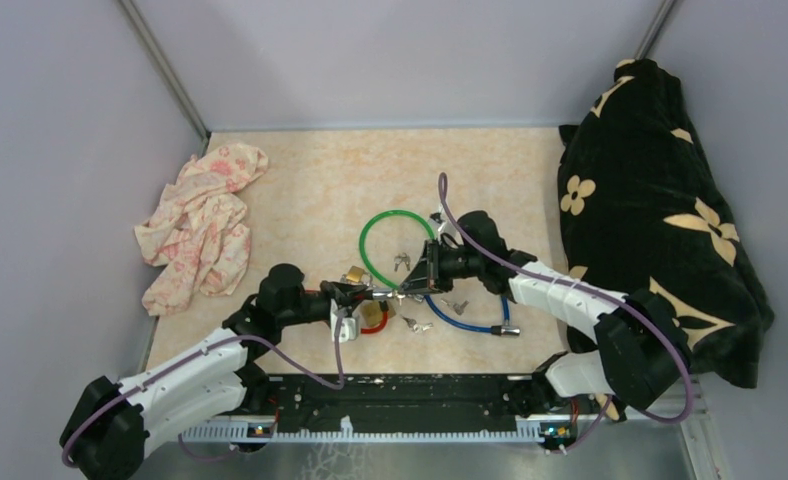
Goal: Lock with the key
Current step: Lock the lock.
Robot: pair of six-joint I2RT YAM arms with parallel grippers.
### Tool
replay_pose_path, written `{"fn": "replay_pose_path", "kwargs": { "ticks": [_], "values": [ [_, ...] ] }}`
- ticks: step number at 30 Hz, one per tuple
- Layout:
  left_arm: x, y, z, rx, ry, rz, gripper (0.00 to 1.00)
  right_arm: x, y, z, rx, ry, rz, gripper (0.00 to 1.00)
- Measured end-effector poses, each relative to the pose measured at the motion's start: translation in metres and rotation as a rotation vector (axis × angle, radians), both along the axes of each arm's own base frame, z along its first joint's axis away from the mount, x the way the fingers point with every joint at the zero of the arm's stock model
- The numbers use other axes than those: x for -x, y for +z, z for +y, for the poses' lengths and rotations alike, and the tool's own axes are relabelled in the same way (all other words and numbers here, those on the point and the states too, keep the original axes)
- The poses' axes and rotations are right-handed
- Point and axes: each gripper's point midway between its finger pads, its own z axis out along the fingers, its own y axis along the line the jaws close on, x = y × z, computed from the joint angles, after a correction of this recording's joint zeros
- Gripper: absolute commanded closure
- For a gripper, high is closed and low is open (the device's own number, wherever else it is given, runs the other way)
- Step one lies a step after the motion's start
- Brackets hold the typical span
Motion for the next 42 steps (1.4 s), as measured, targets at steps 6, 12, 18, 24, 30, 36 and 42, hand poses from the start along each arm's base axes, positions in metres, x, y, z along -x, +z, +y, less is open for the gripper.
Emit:
{"fn": "replay_pose_path", "kwargs": {
  "ticks": [6, 12, 18, 24, 30, 36, 42],
  "values": [
    [-0.002, 0.004, -0.001, 0.011, -0.001, -0.017, 1.0, 0.0, 0.007, -0.002, -0.006, 0.023, -0.089, 1.0],
    [0.005, 0.0, -0.003, 0.034, 0.004, 0.078, 1.0, 0.009, 0.008, -0.001, 0.047, 0.135, -0.405, 1.0],
    [0.015, 0.001, -0.009, 0.059, -0.02, 0.174, 1.0, 0.015, 0.01, -0.009, 0.07, 0.232, -0.743, 1.0],
    [0.019, -0.003, -0.009, 0.059, -0.019, 0.227, 1.0, 0.02, 0.008, -0.005, 0.053, 0.312, -1.013, 1.0],
    [0.02, -0.006, -0.01, 0.062, -0.011, 0.267, 1.0, 0.018, 0.008, -0.003, 0.077, 0.352, -1.225, 1.0],
    [0.022, -0.006, -0.011, 0.071, -0.012, 0.285, 1.0, 0.02, 0.008, -0.005, 0.117, 0.444, -1.424, 1.0],
    [0.024, -0.006, -0.011, 0.071, -0.02, 0.291, 1.0, 0.022, 0.003, -0.009, 0.201, 0.564, -1.574, 0.67]
  ]
}}
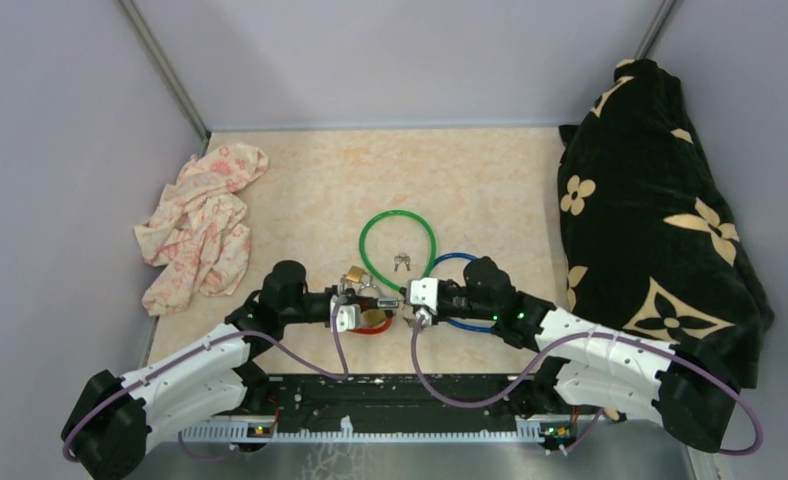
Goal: Lock with the key
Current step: Lock the lock.
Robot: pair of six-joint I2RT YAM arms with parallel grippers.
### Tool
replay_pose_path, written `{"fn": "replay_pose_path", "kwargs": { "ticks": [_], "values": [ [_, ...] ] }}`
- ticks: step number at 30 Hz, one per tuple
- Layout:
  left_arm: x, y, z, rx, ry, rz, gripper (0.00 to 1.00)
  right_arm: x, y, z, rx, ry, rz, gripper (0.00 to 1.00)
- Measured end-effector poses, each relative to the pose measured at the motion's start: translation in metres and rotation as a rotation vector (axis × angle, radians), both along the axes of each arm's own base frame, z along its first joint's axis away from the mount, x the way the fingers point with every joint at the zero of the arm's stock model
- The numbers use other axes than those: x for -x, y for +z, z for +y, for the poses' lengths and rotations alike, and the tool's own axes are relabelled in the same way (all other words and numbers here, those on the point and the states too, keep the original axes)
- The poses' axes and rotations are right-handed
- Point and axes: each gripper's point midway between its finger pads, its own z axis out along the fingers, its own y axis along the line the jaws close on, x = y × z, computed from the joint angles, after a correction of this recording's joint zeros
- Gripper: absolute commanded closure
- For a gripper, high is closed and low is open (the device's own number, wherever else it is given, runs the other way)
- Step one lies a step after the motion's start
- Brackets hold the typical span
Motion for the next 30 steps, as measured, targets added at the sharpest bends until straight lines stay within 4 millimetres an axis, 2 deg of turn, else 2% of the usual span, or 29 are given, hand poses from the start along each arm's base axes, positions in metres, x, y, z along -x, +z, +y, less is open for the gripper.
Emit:
{"fn": "replay_pose_path", "kwargs": {
  "ticks": [1, 2, 3, 4, 8, 10, 12, 16, 19, 26, 30],
  "values": [
    [0.0, 0.0, 0.0, 0.001, -0.003, -0.001, 1.0, -0.001, 0.001, -0.001, 0.018, 0.005, -0.018, 0.45],
    [0.0, 0.001, -0.001, 0.002, -0.003, -0.002, 1.0, -0.001, 0.0, -0.001, 0.03, 0.002, -0.018, 0.34],
    [0.0, 0.001, -0.001, 0.002, -0.003, -0.003, 1.0, -0.002, -0.002, -0.003, 0.044, -0.007, -0.01, 0.07],
    [0.0, 0.001, -0.001, 0.002, -0.005, -0.005, 1.0, -0.002, -0.005, -0.006, 0.065, -0.016, -0.005, 0.02],
    [0.0, 0.001, -0.001, 0.0, -0.011, -0.017, 1.0, -0.003, -0.009, -0.011, 0.091, -0.058, 0.045, 0.02],
    [0.001, 0.002, -0.001, 0.0, -0.015, -0.023, 1.0, -0.001, -0.007, -0.011, 0.079, -0.07, 0.077, 0.03],
    [0.001, 0.002, -0.001, -0.001, -0.017, -0.025, 1.0, 0.002, -0.004, -0.01, 0.065, -0.067, 0.119, 0.1],
    [0.0, 0.002, -0.001, -0.001, -0.02, -0.032, 1.0, 0.003, 0.015, 0.002, 0.037, -0.036, 0.224, 0.37],
    [0.0, 0.002, -0.001, -0.001, -0.02, -0.034, 1.0, -0.004, 0.023, 0.011, 0.045, -0.028, 0.282, 0.48],
    [0.001, 0.003, -0.001, -0.002, -0.022, -0.039, 1.0, 0.001, 0.006, 0.011, 0.118, -0.014, 0.366, 0.65],
    [0.001, 0.002, -0.001, -0.002, -0.022, -0.04, 1.0, 0.003, 0.005, 0.01, 0.126, -0.006, 0.371, 0.79]
  ]
}}
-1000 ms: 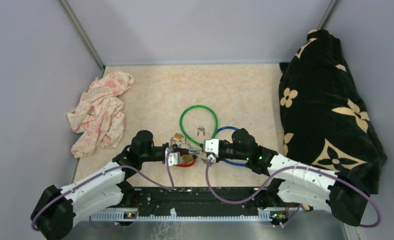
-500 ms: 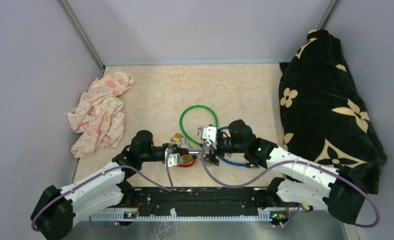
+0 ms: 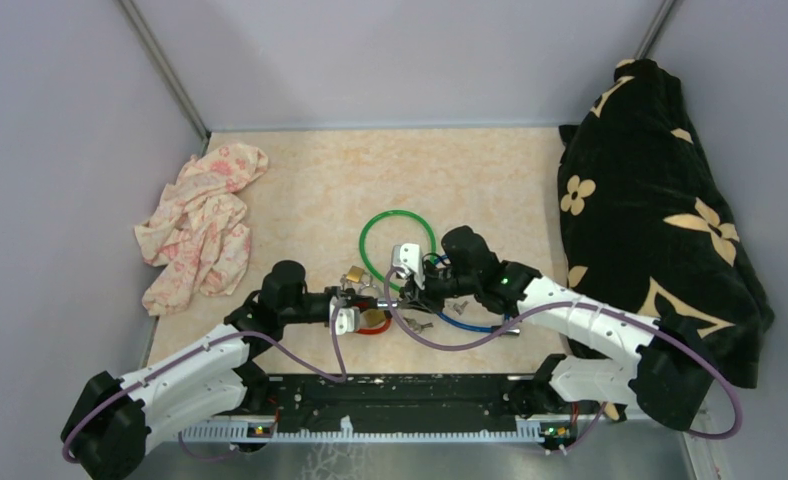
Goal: Lock with the key
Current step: Lock the lock, then place the lock at the center of the board.
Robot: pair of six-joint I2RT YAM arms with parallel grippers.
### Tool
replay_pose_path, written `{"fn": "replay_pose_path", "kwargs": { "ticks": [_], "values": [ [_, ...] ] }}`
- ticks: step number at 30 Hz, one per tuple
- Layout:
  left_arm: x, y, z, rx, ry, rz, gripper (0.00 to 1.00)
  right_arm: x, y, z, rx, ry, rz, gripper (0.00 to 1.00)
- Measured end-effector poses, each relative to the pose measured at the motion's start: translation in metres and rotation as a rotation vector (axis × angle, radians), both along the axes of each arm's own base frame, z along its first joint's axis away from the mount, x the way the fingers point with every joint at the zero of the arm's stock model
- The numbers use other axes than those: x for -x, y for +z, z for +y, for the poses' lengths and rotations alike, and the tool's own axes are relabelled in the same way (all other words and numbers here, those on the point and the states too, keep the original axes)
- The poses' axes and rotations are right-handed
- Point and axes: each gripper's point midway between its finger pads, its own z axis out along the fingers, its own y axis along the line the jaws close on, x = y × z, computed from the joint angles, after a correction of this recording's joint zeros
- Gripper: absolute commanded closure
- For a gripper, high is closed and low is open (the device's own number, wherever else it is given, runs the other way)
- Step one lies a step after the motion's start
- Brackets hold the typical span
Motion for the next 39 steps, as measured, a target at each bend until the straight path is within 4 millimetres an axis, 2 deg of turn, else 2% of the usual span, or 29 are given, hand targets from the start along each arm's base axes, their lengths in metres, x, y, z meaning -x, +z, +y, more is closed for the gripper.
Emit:
{"fn": "replay_pose_path", "kwargs": {
  "ticks": [2, 8, 10, 15, 20, 22, 27, 32, 35, 36, 37, 39],
  "values": [
    [0.0, 0.0, 0.0, 0.0, 0.0, 0.0, 1.0, 0.0, -0.001, 0.0, 0.003, 0.001, -0.001, 0.82],
    [0.0, 0.0, 0.0, 0.0, 0.001, -0.001, 1.0, -0.003, -0.012, -0.004, 0.047, -0.011, 0.002, 0.82],
    [0.0, 0.0, 0.0, 0.001, 0.002, -0.002, 1.0, -0.006, -0.013, -0.003, 0.059, -0.015, 0.001, 1.0],
    [-0.001, 0.001, 0.001, -0.001, 0.005, -0.008, 1.0, -0.009, -0.011, -0.001, 0.072, -0.017, 0.003, 1.0],
    [-0.003, 0.004, 0.002, -0.003, 0.009, -0.044, 1.0, -0.011, -0.009, -0.009, 0.095, -0.018, -0.013, 1.0],
    [-0.004, 0.008, 0.001, 0.002, 0.006, -0.066, 1.0, -0.015, -0.004, -0.019, 0.094, -0.041, -0.02, 1.0],
    [-0.006, 0.005, 0.009, -0.021, 0.03, -0.061, 1.0, -0.044, -0.004, -0.077, 0.217, -0.254, -0.075, 1.0],
    [-0.008, 0.006, 0.012, -0.018, 0.056, -0.049, 1.0, -0.042, -0.005, -0.093, 0.266, -0.301, -0.086, 1.0],
    [-0.023, 0.023, 0.018, -0.005, 0.139, -0.025, 1.0, -0.046, 0.005, -0.093, 0.23, -0.341, -0.101, 1.0],
    [-0.037, 0.041, 0.023, 0.009, 0.202, -0.038, 1.0, -0.048, 0.01, -0.092, 0.21, -0.358, -0.107, 1.0],
    [-0.042, 0.047, 0.025, 0.015, 0.222, -0.045, 1.0, -0.051, 0.015, -0.092, 0.192, -0.375, -0.117, 1.0],
    [-0.07, 0.079, 0.036, 0.031, 0.32, -0.136, 1.0, -0.058, 0.028, -0.09, 0.144, -0.424, -0.141, 1.0]
  ]
}}
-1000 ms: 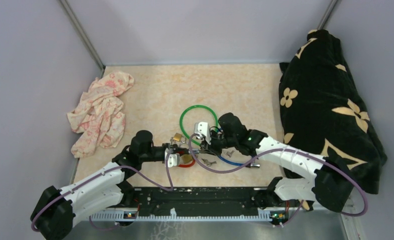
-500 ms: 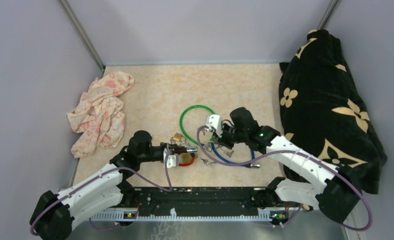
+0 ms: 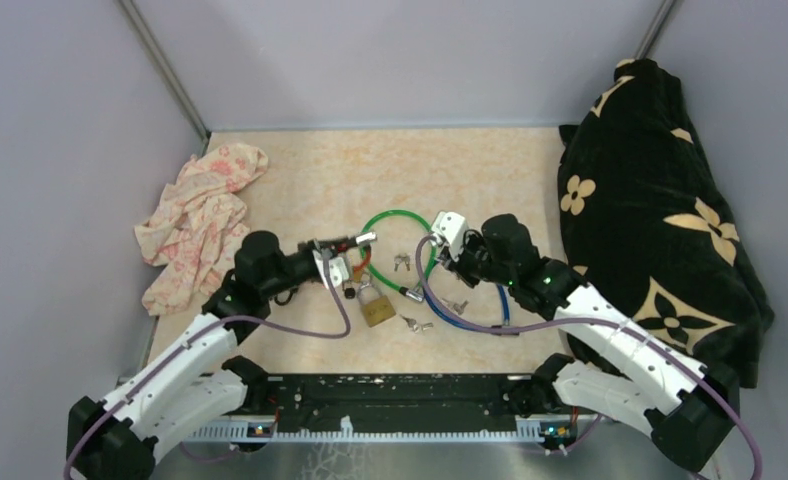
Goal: Lock with the key
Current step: Place the lock at the center of the board, then place the key at the center of the board.
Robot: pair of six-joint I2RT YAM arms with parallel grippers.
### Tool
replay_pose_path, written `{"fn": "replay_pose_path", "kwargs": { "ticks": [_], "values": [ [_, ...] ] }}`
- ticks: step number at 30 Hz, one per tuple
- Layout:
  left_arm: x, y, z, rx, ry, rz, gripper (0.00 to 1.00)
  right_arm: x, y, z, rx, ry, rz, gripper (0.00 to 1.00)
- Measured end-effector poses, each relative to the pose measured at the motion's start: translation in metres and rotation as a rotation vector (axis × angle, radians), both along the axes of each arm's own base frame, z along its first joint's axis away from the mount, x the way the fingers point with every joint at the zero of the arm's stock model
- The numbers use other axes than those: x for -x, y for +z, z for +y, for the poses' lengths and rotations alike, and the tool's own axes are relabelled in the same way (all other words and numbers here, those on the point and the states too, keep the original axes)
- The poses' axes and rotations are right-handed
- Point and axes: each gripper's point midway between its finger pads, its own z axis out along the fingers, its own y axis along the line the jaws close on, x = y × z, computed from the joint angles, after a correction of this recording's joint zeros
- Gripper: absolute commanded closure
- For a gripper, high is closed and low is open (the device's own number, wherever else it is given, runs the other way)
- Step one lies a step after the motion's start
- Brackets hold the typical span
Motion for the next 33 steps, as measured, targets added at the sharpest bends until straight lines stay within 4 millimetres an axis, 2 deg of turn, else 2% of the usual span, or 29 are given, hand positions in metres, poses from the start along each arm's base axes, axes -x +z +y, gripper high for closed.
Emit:
{"fn": "replay_pose_path", "kwargs": {
  "ticks": [3, 5, 6, 8, 11, 13, 15, 16, 17, 18, 19, 20, 21, 23, 25, 27, 28, 30, 33],
  "values": [
    [-0.045, 0.045, 0.012, -0.011, 0.111, -0.214, 1.0, -0.017, 0.025, 0.002, -0.095, -0.082, -0.067, 1.0],
    [-0.079, 0.062, 0.018, -0.035, 0.17, -0.358, 1.0, -0.036, 0.043, 0.002, -0.179, -0.159, -0.104, 1.0],
    [-0.091, 0.061, 0.02, -0.054, 0.184, -0.399, 1.0, -0.046, 0.048, 0.001, -0.21, -0.198, -0.115, 1.0],
    [-0.117, 0.045, 0.024, -0.124, 0.202, -0.446, 1.0, -0.067, 0.055, 0.0, -0.248, -0.261, -0.126, 1.0],
    [-0.146, 0.001, 0.033, -0.238, 0.192, -0.44, 1.0, -0.103, 0.059, 0.013, -0.278, -0.315, -0.122, 1.0],
    [-0.16, -0.023, 0.038, -0.289, 0.17, -0.417, 1.0, -0.118, 0.059, 0.023, -0.286, -0.318, -0.115, 1.0],
    [-0.173, -0.038, 0.045, -0.325, 0.159, -0.399, 1.0, -0.129, 0.058, 0.033, -0.303, -0.315, -0.107, 1.0],
    [-0.177, -0.043, 0.048, -0.34, 0.152, -0.396, 0.91, -0.132, 0.057, 0.038, -0.314, -0.31, -0.1, 1.0],
    [-0.178, -0.048, 0.051, -0.359, 0.146, -0.389, 0.73, -0.136, 0.056, 0.044, -0.334, -0.304, -0.089, 1.0],
    [-0.177, -0.053, 0.054, -0.374, 0.137, -0.38, 0.51, -0.138, 0.055, 0.049, -0.347, -0.297, -0.078, 1.0],
    [-0.172, -0.058, 0.054, -0.385, 0.119, -0.375, 0.35, -0.14, 0.054, 0.054, -0.362, -0.289, -0.066, 1.0],
    [-0.163, -0.067, 0.054, -0.399, 0.088, -0.368, 0.26, -0.142, 0.051, 0.061, -0.372, -0.28, -0.051, 1.0],
    [-0.149, -0.077, 0.052, -0.409, 0.049, -0.349, 0.04, -0.144, 0.049, 0.07, -0.379, -0.266, -0.039, 1.0],
    [-0.12, -0.098, 0.051, -0.434, -0.021, -0.307, 0.01, -0.144, 0.045, 0.087, -0.385, -0.236, -0.016, 1.0],
    [-0.086, -0.122, 0.049, -0.446, -0.093, -0.226, 0.01, -0.142, 0.038, 0.114, -0.391, -0.191, 0.015, 1.0],
    [-0.065, -0.125, 0.044, -0.427, -0.135, -0.171, 0.01, -0.138, 0.035, 0.143, -0.422, -0.142, 0.051, 1.0],
    [-0.059, -0.119, 0.042, -0.399, -0.136, -0.147, 0.01, -0.138, 0.034, 0.154, -0.438, -0.125, 0.068, 1.0],
    [-0.051, -0.095, 0.034, -0.321, -0.134, -0.101, 0.01, -0.139, 0.032, 0.182, -0.489, -0.091, 0.101, 1.0],
    [-0.042, -0.036, 0.022, -0.162, -0.117, -0.051, 0.01, -0.146, 0.022, 0.223, -0.562, -0.058, 0.153, 1.0]
  ]
}}
